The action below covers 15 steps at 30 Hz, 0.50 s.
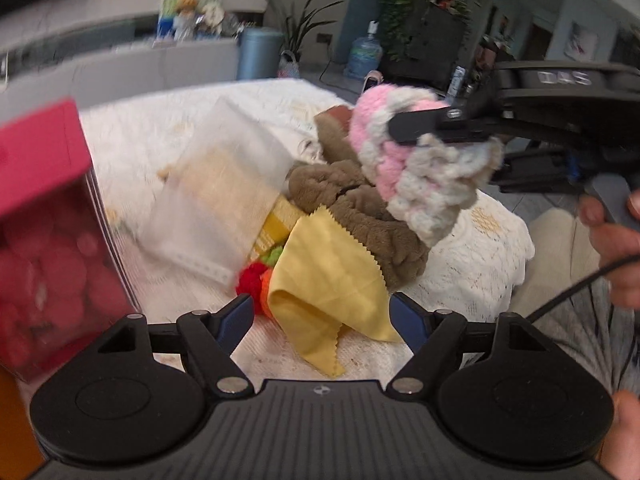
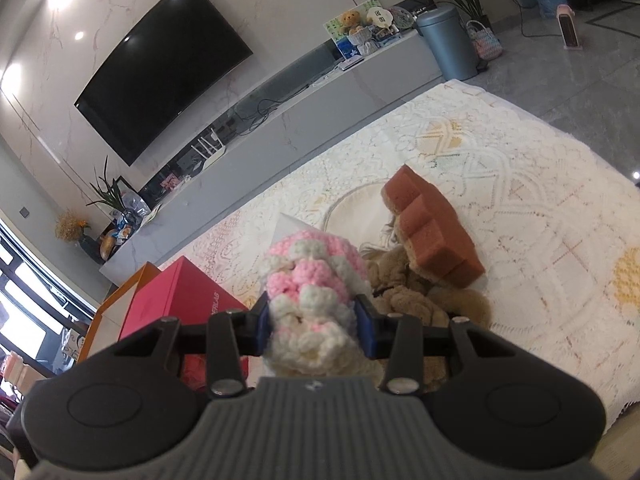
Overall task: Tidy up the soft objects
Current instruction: 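Grasp the pink knitted item with the right tool while the left tool grasps the yellow cloth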
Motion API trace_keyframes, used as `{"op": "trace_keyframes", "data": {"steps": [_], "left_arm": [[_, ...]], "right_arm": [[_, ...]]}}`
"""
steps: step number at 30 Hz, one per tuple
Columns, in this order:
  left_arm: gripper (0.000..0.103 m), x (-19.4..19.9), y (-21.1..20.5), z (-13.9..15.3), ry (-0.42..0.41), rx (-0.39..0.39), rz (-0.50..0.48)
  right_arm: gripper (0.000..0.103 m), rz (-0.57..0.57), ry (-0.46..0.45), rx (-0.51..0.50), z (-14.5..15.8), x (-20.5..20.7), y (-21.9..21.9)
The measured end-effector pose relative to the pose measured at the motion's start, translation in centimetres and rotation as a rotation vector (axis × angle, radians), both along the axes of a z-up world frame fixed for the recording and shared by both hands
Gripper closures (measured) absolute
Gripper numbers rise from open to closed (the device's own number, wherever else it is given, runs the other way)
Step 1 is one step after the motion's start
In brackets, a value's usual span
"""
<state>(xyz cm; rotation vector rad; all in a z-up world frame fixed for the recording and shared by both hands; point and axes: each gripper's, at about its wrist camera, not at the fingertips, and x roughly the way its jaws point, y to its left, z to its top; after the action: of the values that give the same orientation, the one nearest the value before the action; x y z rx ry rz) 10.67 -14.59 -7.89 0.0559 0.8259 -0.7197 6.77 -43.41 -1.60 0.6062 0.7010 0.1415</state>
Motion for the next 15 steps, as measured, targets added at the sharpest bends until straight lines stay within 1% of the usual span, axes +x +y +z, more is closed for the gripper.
{"op": "trace_keyframes", "data": {"steps": [1, 2, 3, 4, 5, 8, 10, 12, 13, 15], "left_arm": [[0.024, 0.3, -0.2, -0.4, 0.02, -0.004, 0.018], [0.029, 0.6, -0.2, -0.6, 0.041, -0.004, 0.033], [0.037, 0.9, -0.3, -0.9, 0.065, -0.007, 0.043], [0.041, 1.0, -0.2, -1.1, 0.081, -0.014, 0.055], [0.043, 1.0, 0.0, -1.1, 0.084, -0.024, 0.061], [0.049, 0.9, 0.6, -0.9, 0.098, -0.056, 0.041], [0.063, 1.1, 1.4, -0.9, 0.134, -0.111, 0.03], [0.067, 1.4, 2.1, -1.1, 0.178, -0.168, 0.028], [0.068, 1.5, 2.3, -1.1, 0.187, -0.187, 0.03], [0.068, 1.5, 2.3, -0.9, 0.18, -0.191, 0.032]], "right_arm": [[0.061, 0.002, -0.001, 0.004, 0.0, 0.0, 0.0], [0.061, 0.006, -0.003, 0.008, -0.1, 0.1, -0.1], [0.061, 0.009, -0.006, 0.013, -0.1, 0.1, -0.1], [0.061, 0.009, -0.008, 0.018, -0.1, 0.1, -0.1], [0.061, 0.007, -0.008, 0.021, -0.2, 0.1, -0.2], [0.061, -0.003, 0.0, 0.025, -0.4, 0.1, -0.4], [0.061, -0.005, 0.008, 0.036, -0.6, 0.1, -0.6], [0.061, 0.002, 0.01, 0.042, -0.8, 0.2, -0.5], [0.061, 0.006, 0.011, 0.043, -0.8, 0.2, -0.4], [0.061, 0.01, 0.011, 0.043, -0.8, 0.3, -0.3]]}}
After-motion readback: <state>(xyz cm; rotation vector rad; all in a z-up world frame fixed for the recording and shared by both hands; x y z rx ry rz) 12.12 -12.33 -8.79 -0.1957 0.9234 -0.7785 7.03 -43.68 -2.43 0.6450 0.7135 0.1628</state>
